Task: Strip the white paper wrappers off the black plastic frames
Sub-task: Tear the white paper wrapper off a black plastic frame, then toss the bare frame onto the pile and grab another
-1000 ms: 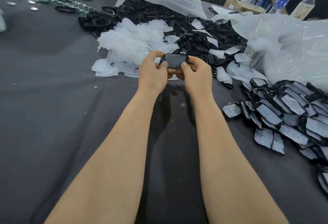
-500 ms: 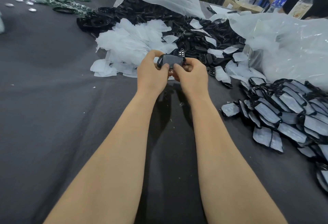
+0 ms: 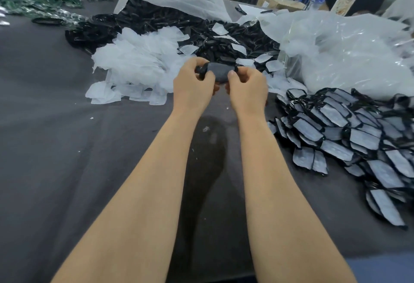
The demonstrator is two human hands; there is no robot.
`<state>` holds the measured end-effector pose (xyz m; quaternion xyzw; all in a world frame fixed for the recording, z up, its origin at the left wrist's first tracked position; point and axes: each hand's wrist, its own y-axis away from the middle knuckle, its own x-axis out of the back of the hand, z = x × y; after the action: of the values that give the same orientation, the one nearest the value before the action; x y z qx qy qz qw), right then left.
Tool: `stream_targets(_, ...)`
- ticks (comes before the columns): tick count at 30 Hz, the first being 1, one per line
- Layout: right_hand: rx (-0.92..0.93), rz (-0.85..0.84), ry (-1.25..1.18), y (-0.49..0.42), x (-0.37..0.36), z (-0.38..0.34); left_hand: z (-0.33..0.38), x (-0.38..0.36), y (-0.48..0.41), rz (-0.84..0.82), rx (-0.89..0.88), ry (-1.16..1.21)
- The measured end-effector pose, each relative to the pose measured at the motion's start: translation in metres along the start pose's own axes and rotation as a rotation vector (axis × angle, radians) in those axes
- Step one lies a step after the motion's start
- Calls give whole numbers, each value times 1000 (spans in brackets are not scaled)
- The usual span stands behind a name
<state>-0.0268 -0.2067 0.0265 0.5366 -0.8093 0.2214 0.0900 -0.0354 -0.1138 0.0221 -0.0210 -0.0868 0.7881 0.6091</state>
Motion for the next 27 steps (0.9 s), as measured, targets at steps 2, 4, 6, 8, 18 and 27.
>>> stream_targets(2,-11,81,2,-4,25,4,10,-24,2,-58,-46,-45)
stream_targets(4,-21,177,21,-8,55,11,19,-53,6,-120,-82,-105)
stream_targets(6,-30,281,87,-9,86,22,26,-84,13,-166,-114,-167)
stream_targets(8,-60,386,147,-10,116,34,32,-114,24,-211,-145,-218)
stream_targets(18,-310,522,497,-4,162,70,28,-186,52,-243,-232,-633)
stream_targets(27,59,531,330,-8,102,31,33,-134,16,-123,-114,-97)
